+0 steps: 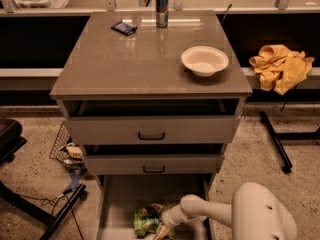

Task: Pick green rice chip bag from bottom drawer and place on counter

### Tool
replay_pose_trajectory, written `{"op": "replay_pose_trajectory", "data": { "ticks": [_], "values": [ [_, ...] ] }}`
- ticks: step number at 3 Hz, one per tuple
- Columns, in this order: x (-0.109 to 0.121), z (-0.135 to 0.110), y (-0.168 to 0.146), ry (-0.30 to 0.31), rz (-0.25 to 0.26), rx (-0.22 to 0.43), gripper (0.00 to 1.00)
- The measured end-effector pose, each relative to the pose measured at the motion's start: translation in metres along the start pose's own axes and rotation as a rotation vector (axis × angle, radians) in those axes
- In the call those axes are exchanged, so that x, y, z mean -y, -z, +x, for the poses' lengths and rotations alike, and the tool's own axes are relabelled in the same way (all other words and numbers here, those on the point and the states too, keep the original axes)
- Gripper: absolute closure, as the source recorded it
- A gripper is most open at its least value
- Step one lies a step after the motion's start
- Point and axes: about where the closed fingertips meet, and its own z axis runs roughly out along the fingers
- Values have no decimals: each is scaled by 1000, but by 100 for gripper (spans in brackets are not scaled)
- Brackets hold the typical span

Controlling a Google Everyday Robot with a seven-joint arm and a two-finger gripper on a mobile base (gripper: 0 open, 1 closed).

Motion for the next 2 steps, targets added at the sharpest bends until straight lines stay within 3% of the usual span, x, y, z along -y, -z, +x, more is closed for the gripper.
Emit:
{"op": "replay_pose_trajectory", "data": {
  "ticks": [1,2],
  "values": [
    [-1,-1,0,-1,-1,1,56],
    [-1,-3,2,-1,-1,1,78]
  ]
}}
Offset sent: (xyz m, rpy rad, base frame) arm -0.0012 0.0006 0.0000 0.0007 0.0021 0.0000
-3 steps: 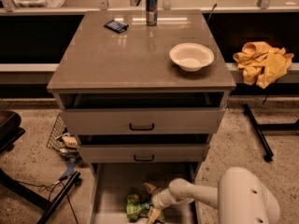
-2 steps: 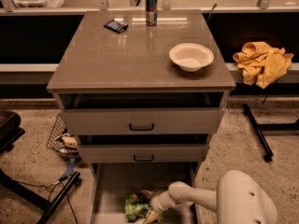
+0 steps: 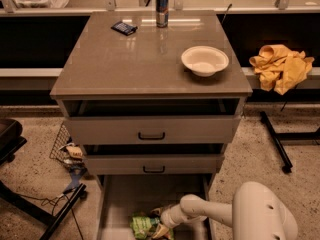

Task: Pick green rice chip bag from bottom drawer and place on counter

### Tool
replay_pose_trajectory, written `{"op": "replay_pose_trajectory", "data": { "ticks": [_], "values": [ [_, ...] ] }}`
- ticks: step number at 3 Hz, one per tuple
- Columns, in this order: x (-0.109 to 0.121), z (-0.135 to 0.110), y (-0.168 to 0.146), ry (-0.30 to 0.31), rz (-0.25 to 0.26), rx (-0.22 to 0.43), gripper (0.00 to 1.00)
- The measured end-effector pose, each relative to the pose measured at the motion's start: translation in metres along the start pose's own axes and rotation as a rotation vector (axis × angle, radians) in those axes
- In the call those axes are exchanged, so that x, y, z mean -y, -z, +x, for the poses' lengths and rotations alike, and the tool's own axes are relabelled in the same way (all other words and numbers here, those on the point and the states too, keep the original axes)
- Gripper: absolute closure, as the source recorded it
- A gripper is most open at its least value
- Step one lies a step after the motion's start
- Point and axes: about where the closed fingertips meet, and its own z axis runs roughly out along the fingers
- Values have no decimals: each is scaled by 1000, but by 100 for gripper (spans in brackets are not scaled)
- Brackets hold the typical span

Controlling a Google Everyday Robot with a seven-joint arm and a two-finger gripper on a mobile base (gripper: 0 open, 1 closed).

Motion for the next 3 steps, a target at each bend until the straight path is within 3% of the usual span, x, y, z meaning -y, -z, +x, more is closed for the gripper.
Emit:
{"op": "replay_pose_trajectory", "data": {
  "ticks": [1,2,3],
  "values": [
    [0,0,0,0,0,0,99],
    [3,-14,14,-6,15,0,100],
    [23,-49,66,-27,107,-22,100]
  ]
}}
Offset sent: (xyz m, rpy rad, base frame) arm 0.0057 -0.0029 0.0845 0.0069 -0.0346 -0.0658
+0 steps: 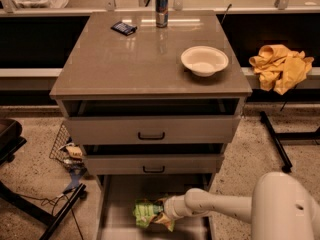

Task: Pick green rice chip bag from bottom drawer and place on counter

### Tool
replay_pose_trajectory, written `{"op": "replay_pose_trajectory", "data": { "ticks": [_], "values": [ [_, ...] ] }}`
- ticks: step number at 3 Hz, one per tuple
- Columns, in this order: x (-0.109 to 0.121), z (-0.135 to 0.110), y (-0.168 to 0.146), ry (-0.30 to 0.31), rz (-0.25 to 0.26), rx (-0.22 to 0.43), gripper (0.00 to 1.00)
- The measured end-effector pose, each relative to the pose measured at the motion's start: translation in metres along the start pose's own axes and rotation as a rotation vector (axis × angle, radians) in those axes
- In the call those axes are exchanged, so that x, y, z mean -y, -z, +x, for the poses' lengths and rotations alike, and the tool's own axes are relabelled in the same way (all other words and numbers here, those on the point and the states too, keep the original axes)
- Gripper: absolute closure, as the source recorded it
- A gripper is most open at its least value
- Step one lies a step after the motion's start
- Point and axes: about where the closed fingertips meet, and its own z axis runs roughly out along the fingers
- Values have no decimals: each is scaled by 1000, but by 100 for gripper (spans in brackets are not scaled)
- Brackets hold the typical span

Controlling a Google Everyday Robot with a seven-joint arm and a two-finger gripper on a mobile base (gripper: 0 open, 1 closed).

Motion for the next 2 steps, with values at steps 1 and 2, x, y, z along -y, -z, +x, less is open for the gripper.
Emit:
{"op": "replay_pose_trajectory", "data": {
  "ticks": [1,2],
  "values": [
    [13,-33,48,-35,56,18,100],
    [10,-64,99,-77,46,41,100]
  ]
}}
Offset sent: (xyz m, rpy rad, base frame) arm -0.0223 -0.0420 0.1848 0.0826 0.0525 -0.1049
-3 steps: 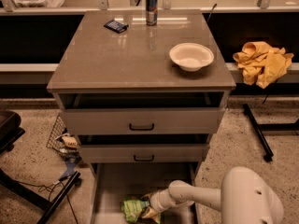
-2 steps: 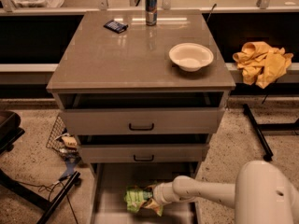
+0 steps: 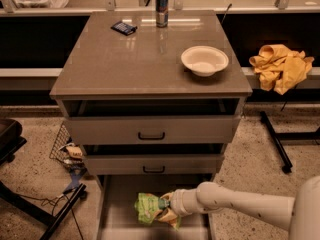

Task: Pick green rice chip bag from bottom drawer and place on counter

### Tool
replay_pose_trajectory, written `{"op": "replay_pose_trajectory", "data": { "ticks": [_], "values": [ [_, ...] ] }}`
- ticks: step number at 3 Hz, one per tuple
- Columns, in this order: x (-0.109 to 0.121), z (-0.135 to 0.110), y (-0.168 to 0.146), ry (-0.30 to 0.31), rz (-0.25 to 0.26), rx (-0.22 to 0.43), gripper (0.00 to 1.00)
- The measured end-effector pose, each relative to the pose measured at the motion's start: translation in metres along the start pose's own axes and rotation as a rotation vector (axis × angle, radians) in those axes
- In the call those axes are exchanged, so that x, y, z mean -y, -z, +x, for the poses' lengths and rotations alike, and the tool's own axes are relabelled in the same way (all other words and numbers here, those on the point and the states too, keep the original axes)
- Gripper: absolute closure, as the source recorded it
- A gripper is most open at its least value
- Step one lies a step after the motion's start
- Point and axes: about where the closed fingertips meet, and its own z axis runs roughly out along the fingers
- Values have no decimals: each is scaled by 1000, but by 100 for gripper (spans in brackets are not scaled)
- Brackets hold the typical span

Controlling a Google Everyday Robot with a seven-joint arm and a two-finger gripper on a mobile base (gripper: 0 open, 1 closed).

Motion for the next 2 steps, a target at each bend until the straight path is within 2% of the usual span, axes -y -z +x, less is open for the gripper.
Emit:
{"op": "replay_pose_trajectory", "data": {
  "ticks": [1,2],
  "values": [
    [-4,-32,45,-25,6,33,100],
    [-6,-63,88,-22,29,89,100]
  ]
}}
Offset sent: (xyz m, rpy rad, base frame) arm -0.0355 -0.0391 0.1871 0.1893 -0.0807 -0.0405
